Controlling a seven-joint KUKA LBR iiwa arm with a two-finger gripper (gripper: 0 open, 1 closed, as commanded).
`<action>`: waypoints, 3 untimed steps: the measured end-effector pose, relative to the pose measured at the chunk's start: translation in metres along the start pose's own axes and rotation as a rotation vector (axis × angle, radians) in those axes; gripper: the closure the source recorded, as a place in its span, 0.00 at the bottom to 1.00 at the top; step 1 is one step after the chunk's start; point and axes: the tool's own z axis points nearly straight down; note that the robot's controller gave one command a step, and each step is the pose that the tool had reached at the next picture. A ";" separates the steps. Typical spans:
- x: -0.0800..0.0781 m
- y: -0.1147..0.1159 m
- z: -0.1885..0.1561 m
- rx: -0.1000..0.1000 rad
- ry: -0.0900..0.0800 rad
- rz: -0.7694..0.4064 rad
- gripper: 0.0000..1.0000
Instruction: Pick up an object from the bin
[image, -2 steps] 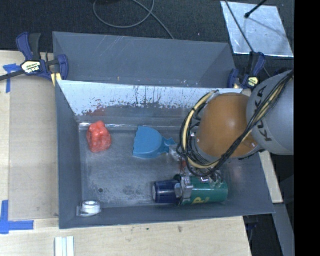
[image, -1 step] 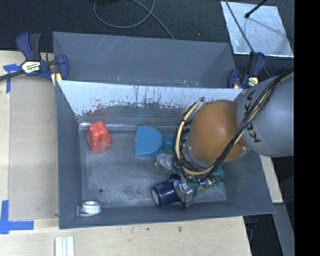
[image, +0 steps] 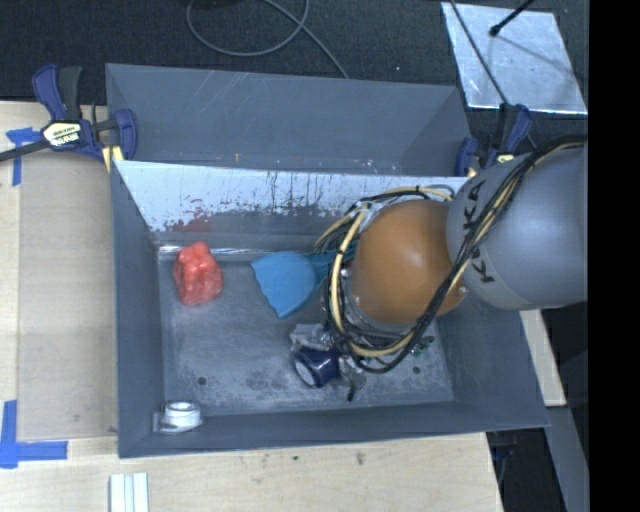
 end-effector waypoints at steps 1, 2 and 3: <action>0.000 0.000 0.000 0.000 0.000 0.001 1.00; 0.000 0.000 0.000 -0.001 0.001 0.002 1.00; 0.000 0.000 0.000 -0.001 0.001 0.002 1.00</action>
Offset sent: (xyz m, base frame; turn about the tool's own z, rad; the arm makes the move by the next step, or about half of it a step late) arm 0.0000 0.0000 0.0000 0.0000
